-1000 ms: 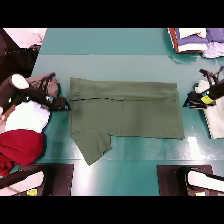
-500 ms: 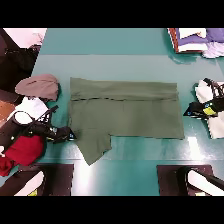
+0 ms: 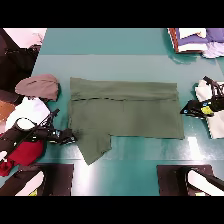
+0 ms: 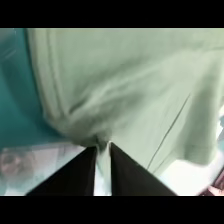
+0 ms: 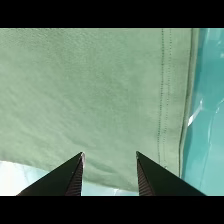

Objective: Fold the shirts.

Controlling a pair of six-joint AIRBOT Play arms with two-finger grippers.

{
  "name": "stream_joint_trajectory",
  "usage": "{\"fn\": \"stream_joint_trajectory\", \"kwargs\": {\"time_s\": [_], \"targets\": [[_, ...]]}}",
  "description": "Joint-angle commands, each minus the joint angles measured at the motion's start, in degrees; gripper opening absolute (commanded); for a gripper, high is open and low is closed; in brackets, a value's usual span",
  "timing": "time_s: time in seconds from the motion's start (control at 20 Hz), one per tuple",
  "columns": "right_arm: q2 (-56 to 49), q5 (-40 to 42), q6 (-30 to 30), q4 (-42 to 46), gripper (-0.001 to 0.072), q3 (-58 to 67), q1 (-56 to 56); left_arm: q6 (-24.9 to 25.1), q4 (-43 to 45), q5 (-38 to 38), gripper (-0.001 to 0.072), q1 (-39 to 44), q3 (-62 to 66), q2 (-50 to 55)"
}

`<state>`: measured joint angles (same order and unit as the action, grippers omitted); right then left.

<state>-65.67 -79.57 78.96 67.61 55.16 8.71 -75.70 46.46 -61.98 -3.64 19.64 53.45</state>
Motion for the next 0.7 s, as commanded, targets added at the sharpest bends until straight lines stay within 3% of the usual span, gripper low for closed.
{"fn": "stream_joint_trajectory", "kwargs": {"time_s": [0.0, 0.3, 0.4, 0.65], "targets": [[0.0, -1.6, -0.2, 0.2, 0.0386, 0.0, 0.3, 1.5, -1.9, 0.6, 0.0025, 0.0, -0.1, -0.1], [0.0, -6.0, -0.6, 5.2, 0.0388, -2.5, 9.9, 3.8, -1.9, -2.1, 0.0024, 0.0, 3.2, -0.2], [-0.2, -4.9, -1.3, 5.4, 0.0487, -7.6, 14.3, 4.0, -1.9, -2.0, 0.0025, 0.0, 4.3, -0.1], [-4.3, 0.6, -6.2, 0.6, 0.0454, -18.0, 19.7, 4.2, -1.9, -1.6, 0.0025, 0.0, 4.6, -0.1]]}}
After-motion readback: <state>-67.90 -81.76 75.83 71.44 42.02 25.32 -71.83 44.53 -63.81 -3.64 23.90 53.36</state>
